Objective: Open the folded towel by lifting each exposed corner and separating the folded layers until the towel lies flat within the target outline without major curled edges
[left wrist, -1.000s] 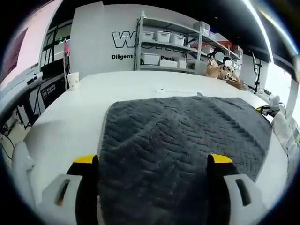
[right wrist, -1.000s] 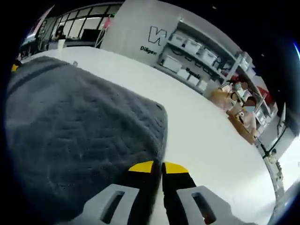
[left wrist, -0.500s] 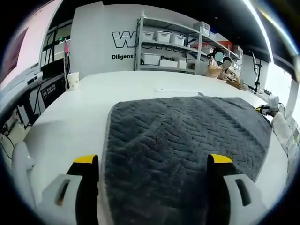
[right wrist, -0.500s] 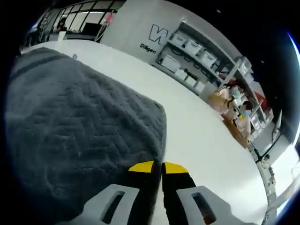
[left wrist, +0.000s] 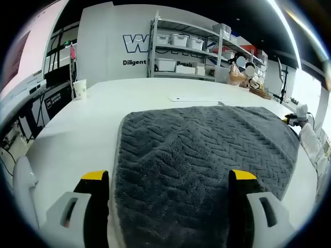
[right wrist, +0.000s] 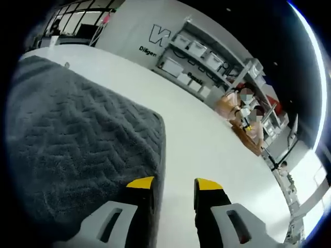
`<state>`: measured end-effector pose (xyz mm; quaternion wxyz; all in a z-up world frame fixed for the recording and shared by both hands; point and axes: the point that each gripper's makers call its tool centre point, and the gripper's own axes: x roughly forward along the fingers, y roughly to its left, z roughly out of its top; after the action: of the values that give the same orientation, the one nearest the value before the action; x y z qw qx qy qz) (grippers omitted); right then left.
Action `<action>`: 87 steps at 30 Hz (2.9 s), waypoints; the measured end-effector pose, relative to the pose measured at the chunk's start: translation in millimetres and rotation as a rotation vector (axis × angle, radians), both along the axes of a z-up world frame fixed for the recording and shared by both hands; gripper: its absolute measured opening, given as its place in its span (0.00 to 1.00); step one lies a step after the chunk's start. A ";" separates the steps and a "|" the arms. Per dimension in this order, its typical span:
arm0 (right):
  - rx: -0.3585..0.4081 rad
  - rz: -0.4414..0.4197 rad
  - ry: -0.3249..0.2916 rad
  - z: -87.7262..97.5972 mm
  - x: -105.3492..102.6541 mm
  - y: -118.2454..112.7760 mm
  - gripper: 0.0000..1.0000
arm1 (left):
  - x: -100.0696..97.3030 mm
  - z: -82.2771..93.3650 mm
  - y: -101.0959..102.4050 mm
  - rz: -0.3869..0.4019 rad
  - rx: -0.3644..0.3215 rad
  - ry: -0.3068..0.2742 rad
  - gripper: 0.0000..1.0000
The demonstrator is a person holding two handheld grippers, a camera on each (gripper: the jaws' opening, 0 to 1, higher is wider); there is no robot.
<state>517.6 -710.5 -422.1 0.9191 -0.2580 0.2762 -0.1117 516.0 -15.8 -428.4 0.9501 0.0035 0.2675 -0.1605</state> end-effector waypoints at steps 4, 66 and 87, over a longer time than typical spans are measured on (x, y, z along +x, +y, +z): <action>0.005 -0.034 0.001 3.0 -5.8 -3.9 0.37 | -0.3 0.2 0.2 0.000 -0.001 0.000 0.95; 0.557 0.489 0.141 -24.4 -3.5 158.9 0.99 | 0.0 -0.6 -5.0 -0.022 0.014 0.005 0.95; 0.555 0.485 0.131 -26.3 -3.9 160.3 0.99 | 4.8 5.3 -63.9 -0.161 -0.065 -0.049 0.94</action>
<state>513.7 -550.2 -448.4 0.9342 -0.0634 0.2849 0.2053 520.8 -79.8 -423.1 0.9400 -0.0019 0.2376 -0.2448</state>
